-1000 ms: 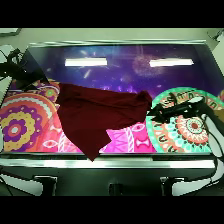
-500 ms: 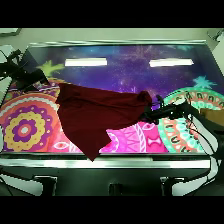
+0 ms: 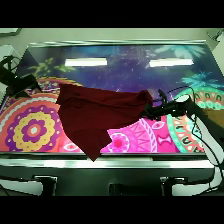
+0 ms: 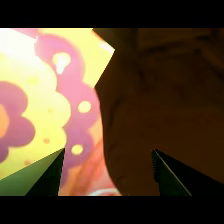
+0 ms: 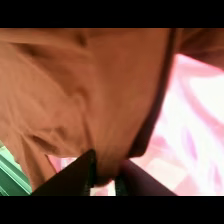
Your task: Fold the clothes and pants, and hang the long-sleeved shirts on hangers.
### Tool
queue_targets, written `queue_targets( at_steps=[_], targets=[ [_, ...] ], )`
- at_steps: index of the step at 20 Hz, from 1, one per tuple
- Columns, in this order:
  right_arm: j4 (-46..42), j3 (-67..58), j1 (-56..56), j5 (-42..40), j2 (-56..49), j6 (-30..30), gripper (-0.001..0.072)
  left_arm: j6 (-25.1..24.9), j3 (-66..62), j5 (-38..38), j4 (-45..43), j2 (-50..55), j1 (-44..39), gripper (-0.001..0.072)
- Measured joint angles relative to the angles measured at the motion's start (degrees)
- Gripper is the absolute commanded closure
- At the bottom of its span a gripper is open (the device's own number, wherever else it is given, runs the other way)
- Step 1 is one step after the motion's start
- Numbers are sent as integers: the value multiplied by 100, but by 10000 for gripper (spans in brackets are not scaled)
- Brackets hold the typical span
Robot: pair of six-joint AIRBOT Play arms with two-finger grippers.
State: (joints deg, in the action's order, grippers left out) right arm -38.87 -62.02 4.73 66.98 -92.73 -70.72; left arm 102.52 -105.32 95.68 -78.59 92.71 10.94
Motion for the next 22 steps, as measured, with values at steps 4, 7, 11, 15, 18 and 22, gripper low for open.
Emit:
queue_targets(
  at_steps=[4, 7, 11, 15, 18, 22],
  targets=[
    [11, 0, -2, 28, 136, 0, 564, -61, 1484, -234, 0, -835, 188, 106],
    [-33, 0, -2, 37, 164, 2, 681, -83, 2570, -494, 101, -1423, 240, 106],
    [-72, 0, -2, 48, 179, 2, 682, -205, 3950, -870, 409, -2203, 271, 103],
    [-61, 0, -2, 107, 181, -2, 682, -774, 5558, -1779, 1589, -2863, 291, 74],
    [-52, 0, -2, 234, 181, -22, 681, -1539, 6537, -2544, 2601, -2946, 295, 74],
    [-52, 0, -2, 363, 181, -22, 681, -2542, 7287, -3220, 3322, -2704, 295, 74]
  ],
)
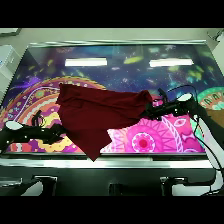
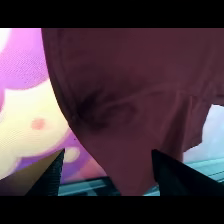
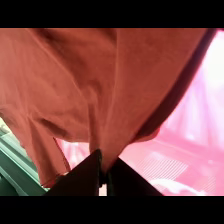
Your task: Fold the clothes and pants, and hang the long-sleeved shirts on hangers.
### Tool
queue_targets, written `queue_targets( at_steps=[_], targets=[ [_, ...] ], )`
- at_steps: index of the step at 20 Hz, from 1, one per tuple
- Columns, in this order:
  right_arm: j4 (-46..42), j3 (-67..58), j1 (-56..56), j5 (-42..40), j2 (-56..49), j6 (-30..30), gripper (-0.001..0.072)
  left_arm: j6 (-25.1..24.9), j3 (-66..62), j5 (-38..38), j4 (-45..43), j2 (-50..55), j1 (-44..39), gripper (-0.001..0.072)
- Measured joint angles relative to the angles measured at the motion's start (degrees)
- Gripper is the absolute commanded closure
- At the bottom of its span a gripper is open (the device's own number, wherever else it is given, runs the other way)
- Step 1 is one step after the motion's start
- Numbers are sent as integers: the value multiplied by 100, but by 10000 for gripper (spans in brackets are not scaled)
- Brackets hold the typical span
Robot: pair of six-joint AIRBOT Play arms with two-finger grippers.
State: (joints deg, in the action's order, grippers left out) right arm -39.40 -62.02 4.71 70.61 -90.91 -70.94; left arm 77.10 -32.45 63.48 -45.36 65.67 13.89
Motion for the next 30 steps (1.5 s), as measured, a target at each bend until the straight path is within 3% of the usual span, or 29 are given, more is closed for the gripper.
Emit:
queue_targets(
  at_steps=[6, 9, 11, 12, 18, 21, 26, 30],
  targets=[
    [48, -11, 0, 50, 33, 2, 681, -612, 249, -568, 616, 509, -4, 74],
    [92, -11, 0, 35, 87, 2, 681, -723, 273, -796, 916, 734, -7, 133],
    [111, -11, 0, 0, 149, 2, 681, -811, 291, -975, 1003, 872, -31, 575],
    [111, -11, 0, -17, 186, 2, 681, -852, 302, -1132, 962, 931, -46, 685],
    [212, -13, 0, -234, 603, 4, 682, -946, 39, -1276, 1067, 968, -101, 686],
    [337, -131, 0, -317, 970, 28, 682, -944, -651, -946, 1196, 789, -111, 687],
    [435, -1161, 0, -505, 1528, -4, 682, -619, -2688, -391, 1244, 481, -111, 687],
    [400, -2710, 0, -992, 1729, -527, 683, -131, -5010, 37, 798, 396, -96, 686]
  ],
)
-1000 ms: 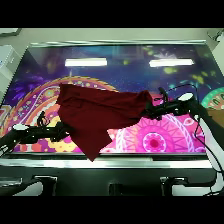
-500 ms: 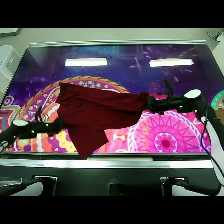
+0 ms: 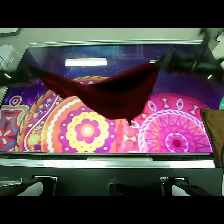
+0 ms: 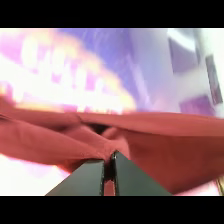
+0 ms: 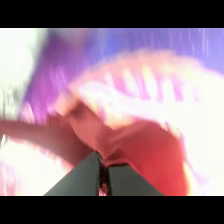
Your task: Fold the clothes and pants, and hang the long-sleeved shirts on hangers.
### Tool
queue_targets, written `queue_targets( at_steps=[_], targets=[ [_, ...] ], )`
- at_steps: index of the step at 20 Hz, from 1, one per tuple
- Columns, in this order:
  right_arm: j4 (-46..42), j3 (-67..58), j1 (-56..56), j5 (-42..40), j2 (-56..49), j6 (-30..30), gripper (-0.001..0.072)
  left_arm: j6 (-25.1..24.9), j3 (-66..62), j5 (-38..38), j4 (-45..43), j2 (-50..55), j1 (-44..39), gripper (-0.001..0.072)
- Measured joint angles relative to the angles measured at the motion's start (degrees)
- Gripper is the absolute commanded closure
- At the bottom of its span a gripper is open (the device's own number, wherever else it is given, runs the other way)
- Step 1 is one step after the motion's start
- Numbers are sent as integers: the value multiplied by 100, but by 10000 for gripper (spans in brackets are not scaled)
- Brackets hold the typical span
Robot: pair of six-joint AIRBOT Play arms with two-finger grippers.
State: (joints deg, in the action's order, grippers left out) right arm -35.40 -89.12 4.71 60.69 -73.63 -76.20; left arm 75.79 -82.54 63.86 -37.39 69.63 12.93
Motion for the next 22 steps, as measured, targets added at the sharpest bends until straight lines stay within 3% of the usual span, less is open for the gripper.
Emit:
queue_targets(
  at_steps=[5, 9, 15, 18, 22],
  targets=[
    [-518, -2083, 0, -107, 210, -1355, 683, 595, -2826, 1099, -894, -358, 155, 686],
    [-839, -2780, 0, 299, 933, -2317, 683, 1115, -3475, 1818, -1574, -1355, 361, 687],
    [-2559, -2758, 0, 710, 1556, -3615, 682, 1703, -2907, 2273, -2295, -2199, 446, 687],
    [-3014, -2260, -9, 1019, 1001, -3847, 682, 1635, -2009, 2240, -2387, -1963, 452, 686],
    [-3154, -1624, -94, 1115, -466, -3672, 681, 1311, -317, 1217, -2452, -1086, 345, 686]
  ],
)
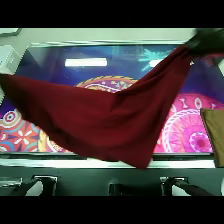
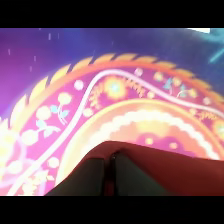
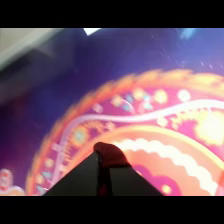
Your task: Fold the clothes and pants, and hang the long-sleeved shirts on hangers.
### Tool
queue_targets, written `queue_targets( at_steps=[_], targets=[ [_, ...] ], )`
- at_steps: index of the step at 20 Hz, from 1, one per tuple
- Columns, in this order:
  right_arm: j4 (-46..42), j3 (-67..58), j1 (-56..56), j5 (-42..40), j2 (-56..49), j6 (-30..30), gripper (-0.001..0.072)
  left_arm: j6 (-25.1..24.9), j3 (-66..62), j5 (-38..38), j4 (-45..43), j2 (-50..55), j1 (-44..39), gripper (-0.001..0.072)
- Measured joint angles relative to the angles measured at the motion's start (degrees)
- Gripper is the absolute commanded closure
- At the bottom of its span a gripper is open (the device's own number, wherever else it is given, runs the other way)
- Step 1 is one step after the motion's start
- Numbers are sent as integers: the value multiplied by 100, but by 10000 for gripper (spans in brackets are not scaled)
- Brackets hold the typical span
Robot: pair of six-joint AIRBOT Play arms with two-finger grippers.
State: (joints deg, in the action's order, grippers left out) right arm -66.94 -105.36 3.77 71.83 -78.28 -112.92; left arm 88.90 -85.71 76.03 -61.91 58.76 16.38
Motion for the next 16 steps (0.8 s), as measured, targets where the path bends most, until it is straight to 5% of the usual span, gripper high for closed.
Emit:
queue_targets(
  at_steps=[7, 8, 9, 10, 13, 16],
  targets=[
    [31, 286, -68, -907, -2774, 234, 643, -164, 868, -1945, 20, 2763, -678, 686],
    [46, 295, -68, -1075, -3001, 236, 495, -170, 758, -2072, 35, 3084, -774, 685],
    [52, 297, -70, -1204, -3150, 249, 254, -173, 647, -2175, 50, 3322, -852, 686],
    [76, 295, -68, -1276, -3257, 278, 158, -175, 527, -2229, 52, 3530, -929, 686],
    [417, 256, 20, -999, -3287, 710, 159, -186, 227, -2328, 83, 3853, -1093, 686],
    [981, 236, 358, 37, -2994, 1860, 165, -190, 15, -2205, 85, 3980, -1169, 685]
  ],
)
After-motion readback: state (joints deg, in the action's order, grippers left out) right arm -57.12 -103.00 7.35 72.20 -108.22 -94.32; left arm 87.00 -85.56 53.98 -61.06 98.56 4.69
